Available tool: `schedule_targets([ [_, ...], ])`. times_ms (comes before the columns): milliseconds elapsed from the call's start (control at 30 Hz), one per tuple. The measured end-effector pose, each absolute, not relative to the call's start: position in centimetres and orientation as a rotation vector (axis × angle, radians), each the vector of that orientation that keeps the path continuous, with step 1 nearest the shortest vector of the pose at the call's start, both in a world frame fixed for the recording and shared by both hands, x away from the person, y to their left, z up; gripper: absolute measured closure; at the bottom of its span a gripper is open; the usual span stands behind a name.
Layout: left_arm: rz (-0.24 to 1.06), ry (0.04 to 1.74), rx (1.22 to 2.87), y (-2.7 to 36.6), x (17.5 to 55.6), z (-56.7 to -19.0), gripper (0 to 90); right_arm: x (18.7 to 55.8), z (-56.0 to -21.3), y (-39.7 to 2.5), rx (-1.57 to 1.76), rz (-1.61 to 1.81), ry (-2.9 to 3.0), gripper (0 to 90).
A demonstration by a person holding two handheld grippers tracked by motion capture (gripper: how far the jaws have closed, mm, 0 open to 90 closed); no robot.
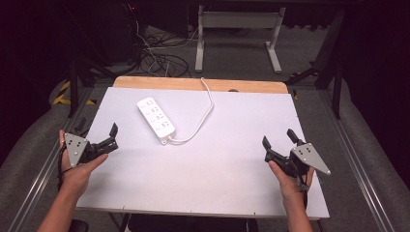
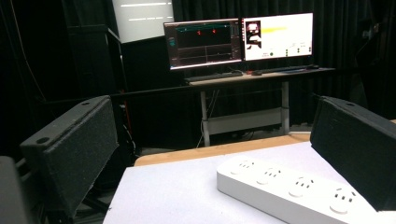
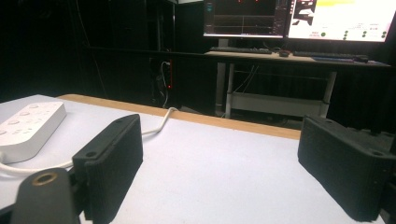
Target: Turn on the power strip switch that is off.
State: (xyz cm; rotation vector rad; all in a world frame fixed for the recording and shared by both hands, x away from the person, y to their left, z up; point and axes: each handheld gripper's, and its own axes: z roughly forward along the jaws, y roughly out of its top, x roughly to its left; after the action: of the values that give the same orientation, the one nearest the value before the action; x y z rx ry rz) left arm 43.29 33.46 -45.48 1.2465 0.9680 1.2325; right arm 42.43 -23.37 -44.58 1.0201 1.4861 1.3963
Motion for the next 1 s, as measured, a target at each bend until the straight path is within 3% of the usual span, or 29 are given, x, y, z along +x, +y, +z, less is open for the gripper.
schedule_targets([
  [33,1.205,1.002,1.260,33.4,43.3,-45.3,8.5,42.4,-44.6,-23.3,1.017,1.397,1.488,14.6],
  [67,1.116,1.033,1.282,33.3,43.2,-44.9,18.0,42.3,-44.5,-23.3,1.017,1.398,1.487,14.6],
  [167,1.050,1.064,1.308,33.2,43.0,-44.4,58.3,42.3,-44.6,-23.4,1.014,1.403,1.489,14.6],
  [267,1.011,1.078,1.329,33.0,42.8,-43.8,77.0,42.3,-44.6,-23.5,1.021,1.405,1.485,14.7],
  [367,0.995,1.101,1.345,32.8,43.0,-43.0,88.7,42.3,-44.6,-23.5,1.022,1.408,1.483,14.7],
  [567,0.974,1.103,1.416,32.6,44.0,-41.8,90.0,42.4,-44.6,-23.5,1.021,1.410,1.484,14.8],
  [900,0.835,1.093,1.713,29.2,47.4,-39.3,90.0,42.5,-44.7,-23.6,1.030,1.409,1.486,14.8],
  [1000,0.738,1.116,1.867,27.4,49.4,-38.7,90.0,42.5,-44.7,-23.6,1.033,1.412,1.487,14.8],
])
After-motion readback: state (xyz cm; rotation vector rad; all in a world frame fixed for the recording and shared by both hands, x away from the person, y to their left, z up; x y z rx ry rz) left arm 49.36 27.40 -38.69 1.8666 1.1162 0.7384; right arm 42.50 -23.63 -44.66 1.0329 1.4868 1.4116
